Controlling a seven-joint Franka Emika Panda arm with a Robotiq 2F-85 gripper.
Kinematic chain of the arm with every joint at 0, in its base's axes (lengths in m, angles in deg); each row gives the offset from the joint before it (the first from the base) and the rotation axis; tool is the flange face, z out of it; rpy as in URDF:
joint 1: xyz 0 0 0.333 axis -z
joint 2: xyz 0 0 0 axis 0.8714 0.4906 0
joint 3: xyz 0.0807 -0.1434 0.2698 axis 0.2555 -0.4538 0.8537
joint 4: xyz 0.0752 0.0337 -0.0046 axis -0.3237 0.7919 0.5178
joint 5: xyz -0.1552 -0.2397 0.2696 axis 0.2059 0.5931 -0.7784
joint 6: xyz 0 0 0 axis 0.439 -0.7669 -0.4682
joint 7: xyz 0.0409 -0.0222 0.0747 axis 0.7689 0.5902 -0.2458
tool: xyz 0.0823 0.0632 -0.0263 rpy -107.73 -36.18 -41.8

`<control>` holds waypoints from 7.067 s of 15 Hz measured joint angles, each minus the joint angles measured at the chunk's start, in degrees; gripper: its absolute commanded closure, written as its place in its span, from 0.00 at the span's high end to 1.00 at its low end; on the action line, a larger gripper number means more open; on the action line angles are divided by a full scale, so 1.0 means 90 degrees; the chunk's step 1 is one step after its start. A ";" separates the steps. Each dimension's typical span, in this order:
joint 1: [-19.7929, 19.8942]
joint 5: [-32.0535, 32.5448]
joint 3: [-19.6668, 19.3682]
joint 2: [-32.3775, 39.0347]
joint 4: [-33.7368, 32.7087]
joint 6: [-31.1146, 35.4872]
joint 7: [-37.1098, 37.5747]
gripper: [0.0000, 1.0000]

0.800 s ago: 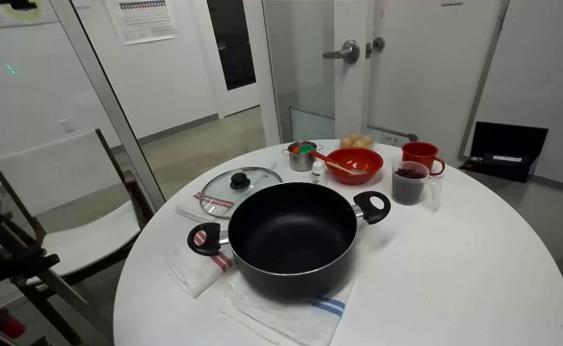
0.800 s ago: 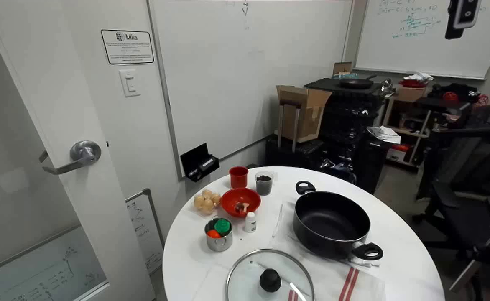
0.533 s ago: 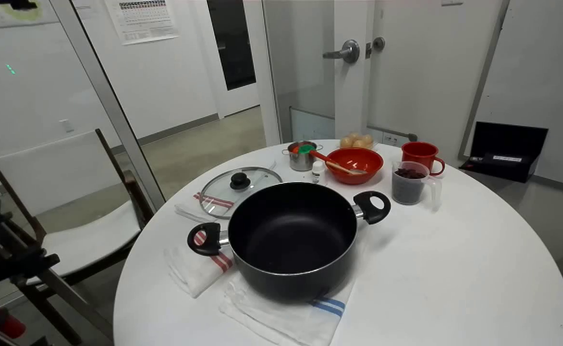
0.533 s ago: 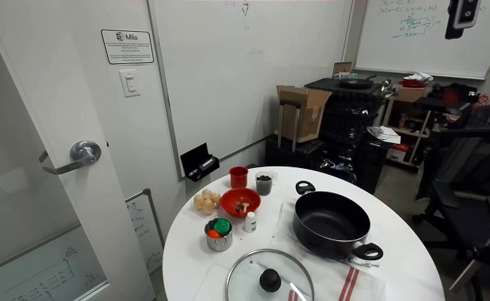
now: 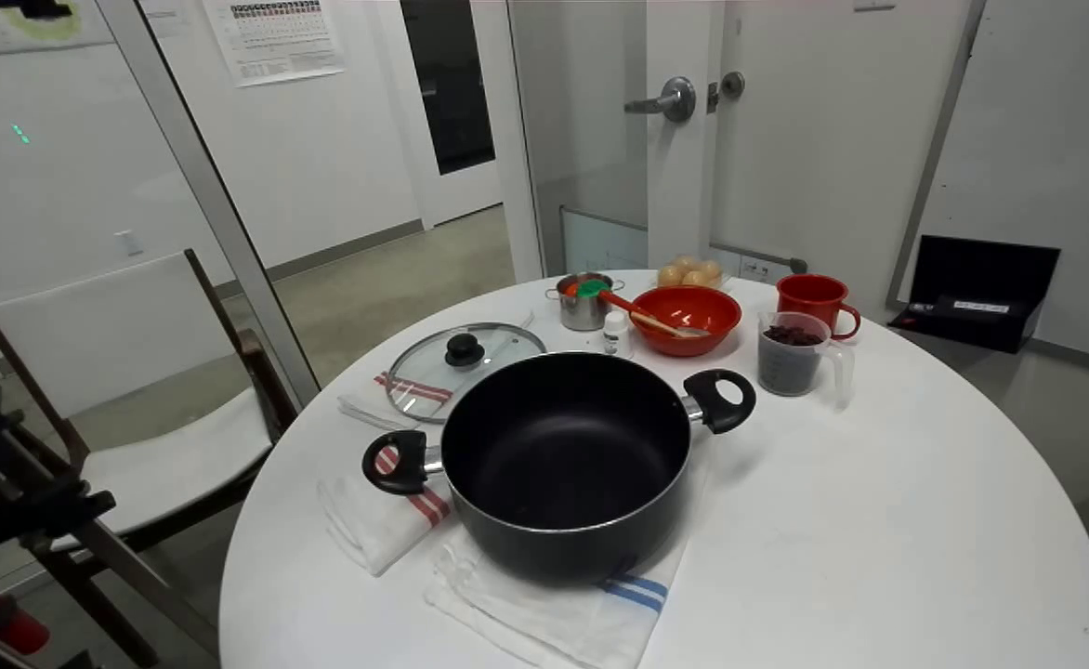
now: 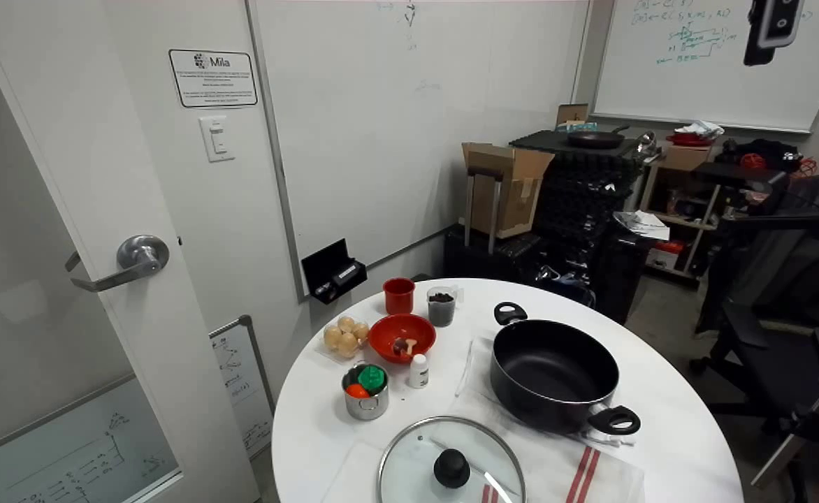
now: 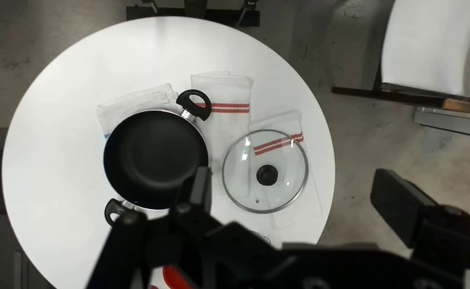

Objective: Cover the pot

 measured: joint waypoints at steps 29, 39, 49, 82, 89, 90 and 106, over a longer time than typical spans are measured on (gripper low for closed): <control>-0.0741 0.2373 0.0626 0.6167 -0.2665 0.3435 -0.1411 1.00; -0.0906 0.2672 0.0737 0.8347 -0.4119 0.3606 -0.2507 1.00; -0.1345 0.2924 0.0750 1.0226 -0.5945 0.3719 -0.3112 1.00; -0.1205 0.2877 0.0778 1.0856 -0.7107 0.3045 -0.3571 0.25; -0.1196 0.2871 0.0866 1.0363 -0.7025 0.2998 -0.3537 0.25; -0.1196 0.2862 0.0872 1.0281 -0.7019 0.2946 -0.3515 0.25; -0.0619 0.2001 0.0870 0.9357 -0.6899 0.2076 -0.1791 0.25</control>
